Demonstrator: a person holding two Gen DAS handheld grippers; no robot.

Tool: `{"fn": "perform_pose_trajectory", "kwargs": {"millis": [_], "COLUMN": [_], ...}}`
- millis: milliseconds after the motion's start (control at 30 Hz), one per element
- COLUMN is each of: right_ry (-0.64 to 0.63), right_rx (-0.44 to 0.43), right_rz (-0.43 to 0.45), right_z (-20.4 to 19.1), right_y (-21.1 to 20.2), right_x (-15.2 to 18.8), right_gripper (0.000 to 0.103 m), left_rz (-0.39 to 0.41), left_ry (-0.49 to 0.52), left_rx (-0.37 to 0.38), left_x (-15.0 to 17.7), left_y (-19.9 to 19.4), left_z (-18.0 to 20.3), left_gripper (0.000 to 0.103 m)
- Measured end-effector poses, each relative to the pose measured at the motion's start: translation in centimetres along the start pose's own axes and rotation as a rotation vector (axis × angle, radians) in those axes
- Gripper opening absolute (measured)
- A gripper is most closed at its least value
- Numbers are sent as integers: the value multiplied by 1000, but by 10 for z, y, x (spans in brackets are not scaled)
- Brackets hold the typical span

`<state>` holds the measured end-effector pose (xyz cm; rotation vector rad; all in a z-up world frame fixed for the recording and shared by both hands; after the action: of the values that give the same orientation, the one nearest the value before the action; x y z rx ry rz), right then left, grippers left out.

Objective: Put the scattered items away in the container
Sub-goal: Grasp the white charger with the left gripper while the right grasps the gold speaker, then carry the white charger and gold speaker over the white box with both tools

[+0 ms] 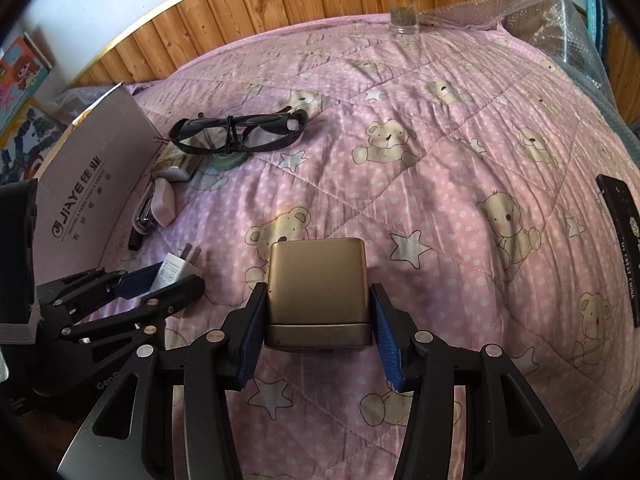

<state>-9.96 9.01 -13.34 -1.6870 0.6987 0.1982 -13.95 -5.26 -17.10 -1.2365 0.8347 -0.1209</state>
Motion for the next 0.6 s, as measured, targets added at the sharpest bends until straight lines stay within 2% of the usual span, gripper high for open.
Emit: {"fn": "perform_pose_trajectory", "kwargs": {"millis": [200, 400, 600], "right_ry": [12, 1, -21], "right_rx": [-42, -71, -76], "right_rz": [43, 48, 43], "right_z": [-10, -26, -41], "right_y": [-26, -40, -47], "right_x": [-4, 1, 16], "right_gripper": [51, 51, 52], "left_rz": [27, 69, 89], "left_ry": [-65, -92, -114], "left_rx": [61, 78, 84], "left_x": [-2, -3, 11], "left_y": [-16, -41, -63], "left_z": [-7, -10, -17], "left_gripper": [32, 32, 32]}}
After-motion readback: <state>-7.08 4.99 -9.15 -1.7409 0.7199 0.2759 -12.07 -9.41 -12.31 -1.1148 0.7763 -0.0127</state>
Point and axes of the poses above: each gripper's, at about its wrist camera, not at the fingertips, and y roughly the way its jaws point, z to its right, x to its underside, the point moved 5 cm from there along y, roughly the way its jaws point, and after that the axes turned 6 degrees about y, right-handed, at the moved point
